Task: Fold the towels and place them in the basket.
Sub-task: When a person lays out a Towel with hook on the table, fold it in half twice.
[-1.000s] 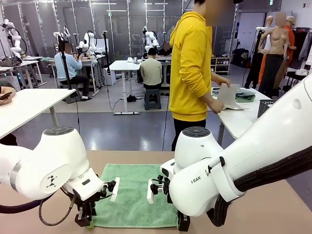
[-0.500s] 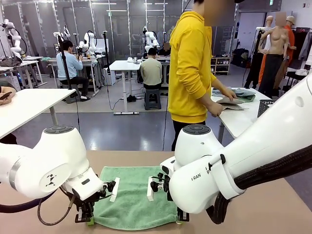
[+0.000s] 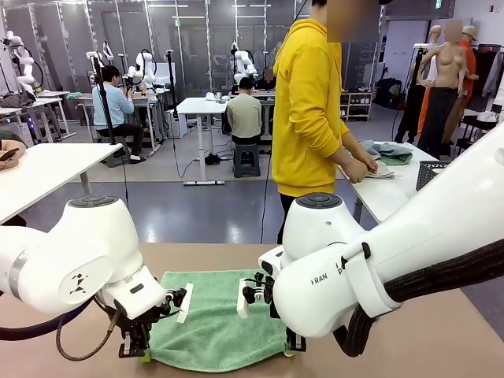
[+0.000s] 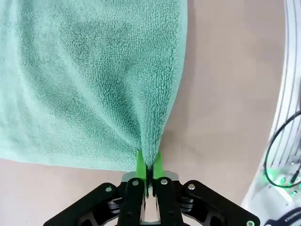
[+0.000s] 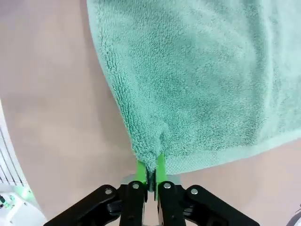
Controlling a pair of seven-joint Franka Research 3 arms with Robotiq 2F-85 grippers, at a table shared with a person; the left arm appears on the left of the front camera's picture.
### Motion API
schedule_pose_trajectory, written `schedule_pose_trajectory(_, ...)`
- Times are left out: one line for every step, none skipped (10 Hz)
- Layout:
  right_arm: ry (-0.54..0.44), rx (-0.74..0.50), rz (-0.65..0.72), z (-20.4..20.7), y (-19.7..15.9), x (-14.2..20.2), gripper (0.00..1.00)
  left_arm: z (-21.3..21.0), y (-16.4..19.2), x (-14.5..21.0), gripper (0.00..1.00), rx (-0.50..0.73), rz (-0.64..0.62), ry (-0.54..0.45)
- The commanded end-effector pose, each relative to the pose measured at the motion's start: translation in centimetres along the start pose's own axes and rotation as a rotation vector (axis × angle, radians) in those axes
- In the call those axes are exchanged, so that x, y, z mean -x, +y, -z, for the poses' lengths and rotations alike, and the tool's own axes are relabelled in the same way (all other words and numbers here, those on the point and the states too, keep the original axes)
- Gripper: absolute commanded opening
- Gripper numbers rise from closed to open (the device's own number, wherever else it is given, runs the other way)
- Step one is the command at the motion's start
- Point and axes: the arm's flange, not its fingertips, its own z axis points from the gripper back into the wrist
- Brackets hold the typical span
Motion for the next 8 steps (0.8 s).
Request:
schedule_pose_trajectory(-0.039, -0.021, -0.021, -2.0, 0.3, -0.1, 0.00, -1.5, -0.2, -0.3, 0.00, 0.044, 0.001, -0.006)
schedule_pose_trajectory(-0.053, -0.027, -0.018, -3.0, 0.4, 0.0, 0.00, -2.0, -0.2, -0.4, 0.00, 0.057, -0.007, 0.006)
schedule_pose_trajectory(-0.069, -0.011, -0.015, -3.9, 0.3, 0.2, 0.00, -2.5, 0.1, -0.5, 0.00, 0.044, -0.013, 0.012)
schedule_pose_trajectory(-0.078, 0.002, -0.013, -4.4, 0.1, 0.2, 0.00, -3.2, 0.4, -0.7, 0.00, 0.029, -0.027, 0.003)
schedule_pose_trajectory(-0.072, 0.012, -0.020, -4.6, 0.0, -0.1, 0.00, -3.9, 0.7, -0.9, 0.00, 0.009, -0.029, 0.003)
schedule_pose_trajectory(-0.070, 0.016, -0.021, -4.8, -0.2, -0.2, 0.00, -4.4, 0.9, -1.1, 0.00, 0.002, -0.036, -0.006)
schedule_pose_trajectory(-0.070, 0.023, -0.019, -5.0, -0.5, -0.3, 0.00, -4.9, 1.1, -1.2, 0.00, -0.005, -0.038, -0.015)
schedule_pose_trajectory(-0.071, 0.024, -0.013, -5.2, -0.7, -0.2, 0.00, -5.4, 1.3, -1.3, 0.00, -0.010, -0.043, -0.028)
